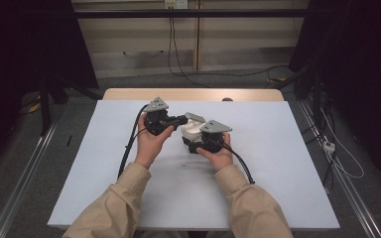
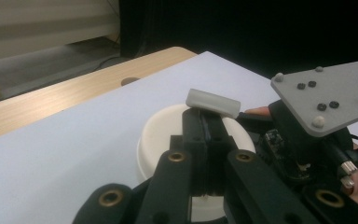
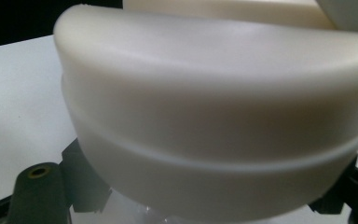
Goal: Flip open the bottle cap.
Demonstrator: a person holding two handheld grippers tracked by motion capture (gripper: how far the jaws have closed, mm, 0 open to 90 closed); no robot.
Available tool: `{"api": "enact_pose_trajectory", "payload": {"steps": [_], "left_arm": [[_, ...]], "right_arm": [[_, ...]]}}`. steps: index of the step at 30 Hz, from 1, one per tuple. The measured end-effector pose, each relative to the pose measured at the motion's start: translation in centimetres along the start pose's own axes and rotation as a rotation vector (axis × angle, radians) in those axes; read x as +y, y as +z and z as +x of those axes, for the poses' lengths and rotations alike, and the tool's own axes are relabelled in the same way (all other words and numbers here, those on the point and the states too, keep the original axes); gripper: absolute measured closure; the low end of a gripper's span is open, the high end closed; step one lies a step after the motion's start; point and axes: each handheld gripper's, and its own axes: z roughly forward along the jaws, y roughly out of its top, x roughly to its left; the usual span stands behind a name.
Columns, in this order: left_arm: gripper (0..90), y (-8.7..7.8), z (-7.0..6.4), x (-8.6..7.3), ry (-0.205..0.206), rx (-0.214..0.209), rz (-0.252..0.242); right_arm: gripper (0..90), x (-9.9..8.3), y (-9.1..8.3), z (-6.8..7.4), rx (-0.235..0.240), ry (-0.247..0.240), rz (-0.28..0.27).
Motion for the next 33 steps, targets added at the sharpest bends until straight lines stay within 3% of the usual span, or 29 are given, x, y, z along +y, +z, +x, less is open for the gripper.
{"api": "enact_pose_trajectory", "payload": {"steps": [33], "left_arm": [[90.0, 1.5, -0.5, 1.5, 0.008, -0.017, 0.001]], "right_arm": [[18.4, 0.0, 0.0, 0.0, 0.002, 0.001, 0.001]]}}
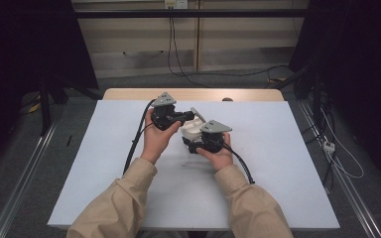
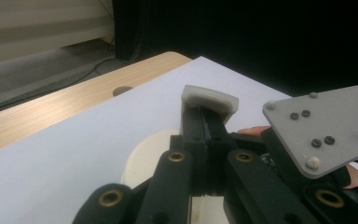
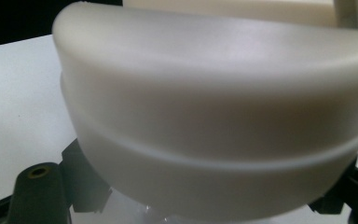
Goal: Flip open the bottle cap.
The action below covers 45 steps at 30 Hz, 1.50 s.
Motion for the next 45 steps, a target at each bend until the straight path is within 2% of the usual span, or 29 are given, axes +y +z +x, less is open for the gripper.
{"api": "enact_pose_trajectory", "payload": {"steps": [23, 45], "left_arm": [[90.0, 0.7, -0.4, 1.0, 0.021, -0.002, 0.003], [90.0, 1.4, -0.6, 1.6, 0.024, -0.010, 0.007]], "right_arm": [[18.4, 0.0, 0.0, 0.0, -0.002, 0.003, 0.001], [18.4, 0.0, 0.0, 0.0, -0.002, 0.003, 0.001]]}}
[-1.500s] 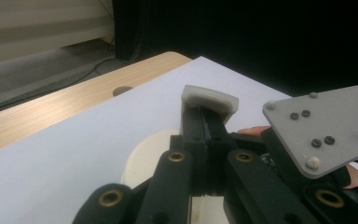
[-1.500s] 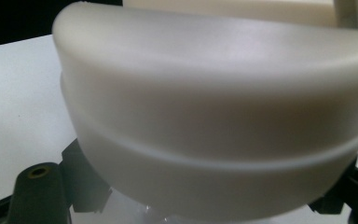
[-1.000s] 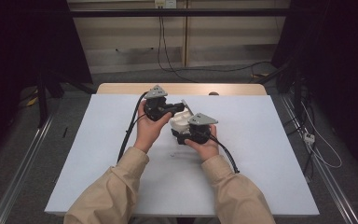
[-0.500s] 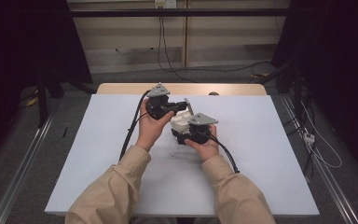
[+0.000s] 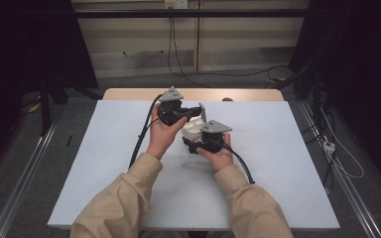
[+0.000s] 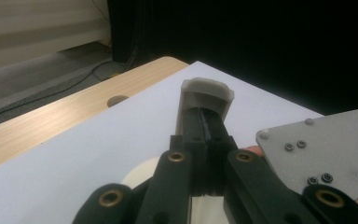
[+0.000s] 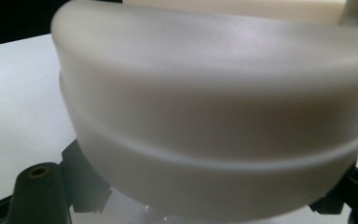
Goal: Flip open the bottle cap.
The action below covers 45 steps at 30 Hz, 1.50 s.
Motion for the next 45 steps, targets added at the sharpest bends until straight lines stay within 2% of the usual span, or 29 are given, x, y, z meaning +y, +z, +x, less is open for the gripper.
{"api": "enact_pose_trajectory", "payload": {"steps": [45], "left_arm": [[90.0, 1.7, -0.2, 0.4, 0.000, -0.013, 0.004]], "right_arm": [[18.4, 0.0, 0.0, 0.0, -0.001, -0.004, 0.004]]}}
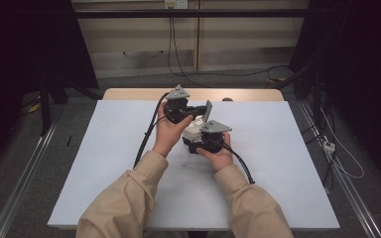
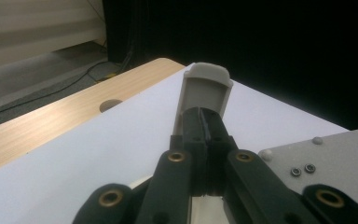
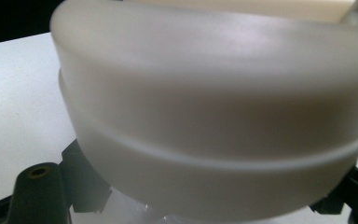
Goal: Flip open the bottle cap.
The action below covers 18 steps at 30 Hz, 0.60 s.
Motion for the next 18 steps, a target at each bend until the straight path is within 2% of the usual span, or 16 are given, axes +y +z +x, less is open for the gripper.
{"api": "enact_pose_trajectory", "payload": {"steps": [18], "left_arm": [[90.0, 1.1, 0.0, 0.2, -0.002, -0.006, 0.010]], "right_arm": [[18.4, 0.0, 0.0, -0.1, 0.001, 0.009, 0.001]]}}
